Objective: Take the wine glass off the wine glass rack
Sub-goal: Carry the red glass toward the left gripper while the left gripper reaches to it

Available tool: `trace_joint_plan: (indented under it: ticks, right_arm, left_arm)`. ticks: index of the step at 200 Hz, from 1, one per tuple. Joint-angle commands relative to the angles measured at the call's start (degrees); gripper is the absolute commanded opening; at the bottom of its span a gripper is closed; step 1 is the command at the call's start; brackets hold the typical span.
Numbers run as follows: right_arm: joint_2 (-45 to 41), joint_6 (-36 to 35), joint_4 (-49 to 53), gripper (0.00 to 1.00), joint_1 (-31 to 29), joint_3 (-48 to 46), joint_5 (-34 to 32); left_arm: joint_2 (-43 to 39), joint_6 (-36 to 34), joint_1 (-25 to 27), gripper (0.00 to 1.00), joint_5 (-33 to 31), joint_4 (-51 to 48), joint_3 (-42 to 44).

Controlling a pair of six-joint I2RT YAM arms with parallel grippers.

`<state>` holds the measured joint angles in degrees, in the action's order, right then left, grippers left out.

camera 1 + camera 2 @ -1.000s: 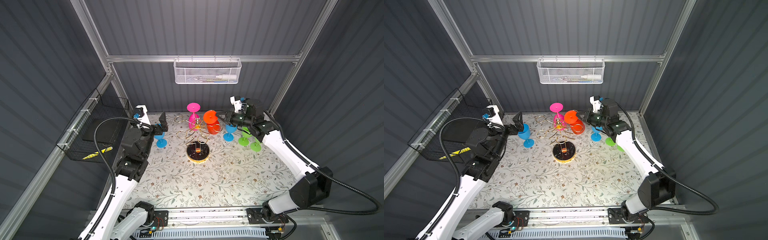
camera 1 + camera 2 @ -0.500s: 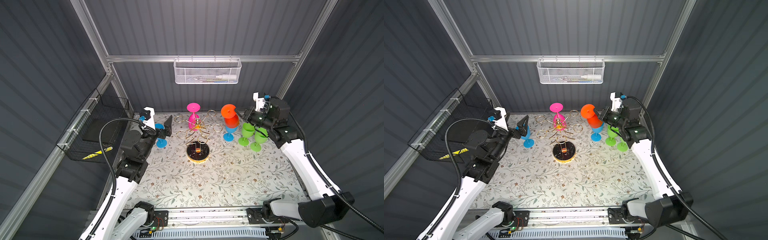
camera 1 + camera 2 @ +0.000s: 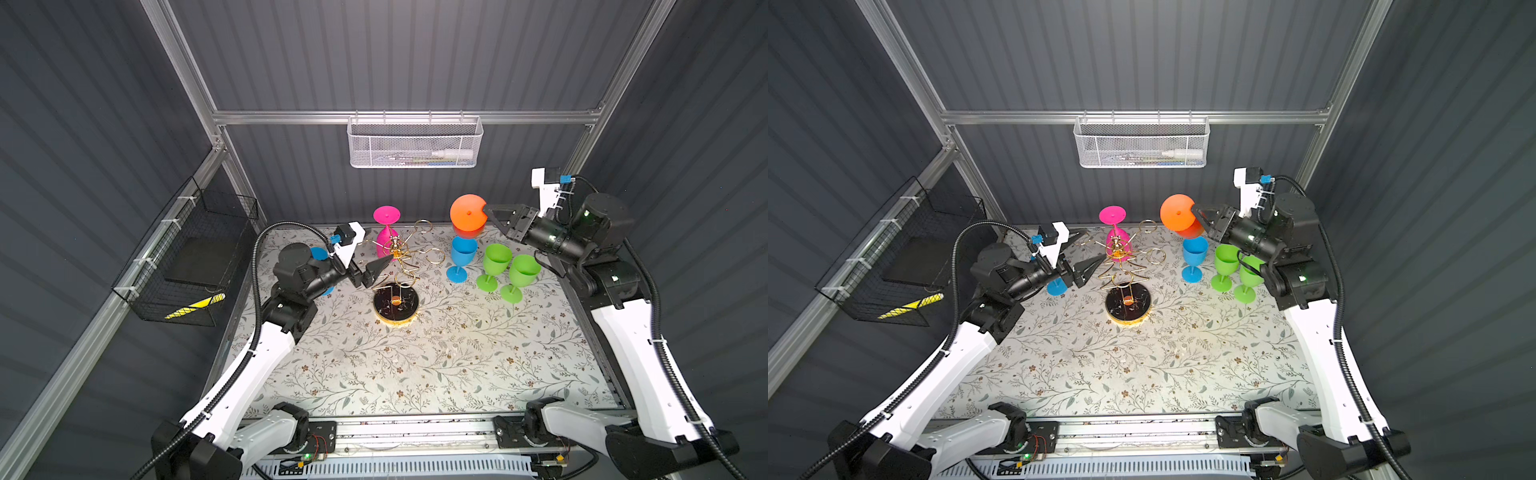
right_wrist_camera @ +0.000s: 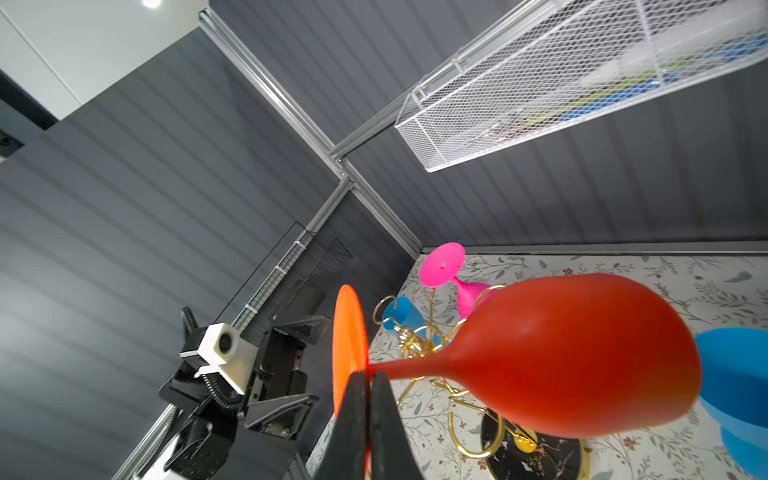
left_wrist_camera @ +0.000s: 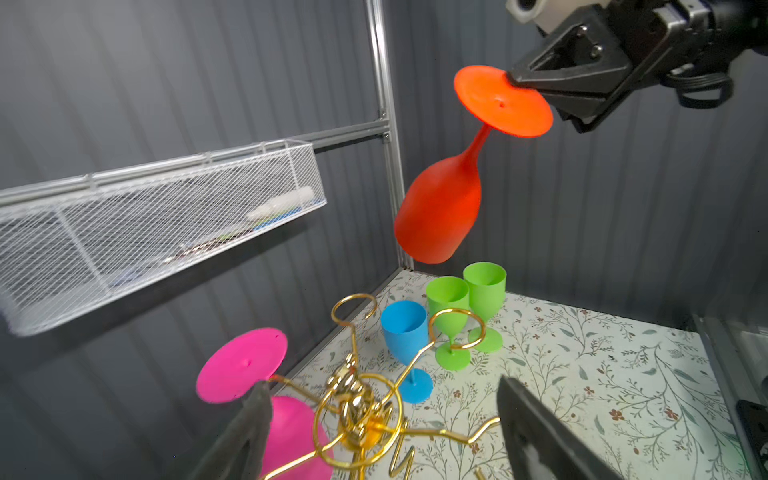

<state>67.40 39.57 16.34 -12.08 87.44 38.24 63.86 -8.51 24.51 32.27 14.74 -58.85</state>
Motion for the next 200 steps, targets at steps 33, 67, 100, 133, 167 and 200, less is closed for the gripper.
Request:
trace_joint_plan:
  ticks: [33, 67, 100, 133, 167, 200]
  right_arm:
    - [-1.3, 2.4, -0.9, 0.00, -4.2, 2.3, 6.6]
    - [-2.2, 3.4, -1.4, 0.00, -6.9, 1.2, 6.5]
    - [-1.9, 4.3, -2.5, 0.00, -9.7, -0.2, 6.9]
    - [-1.3, 5.7, -3.8, 0.00, -12.3, -0.5, 7.7]
    - [-1.0, 7.5, -5.9, 0.00, -14.8, -1.2, 8.0]
    - [-1.7, 10.9, -10.7, 0.00, -16.6, -4.2, 8.0]
  left_arm:
    - [5.9, -3.2, 3.5, 0.87, 5.0, 8.8, -5.0]
    - [8.8, -4.1, 5.5, 0.87, 5.3, 12.3, -6.0]
    - [10.7, -7.1, 7.9, 0.87, 4.8, 11.8, -6.9]
    - [11.7, -8.4, 9.4, 0.89, 3.8, 11.8, -7.2]
    - [12.8, -8.8, 10.0, 0.90, 3.0, 12.0, -8.1]
    - [13.9, -8.4, 10.1, 0.91, 2.2, 11.9, -8.6]
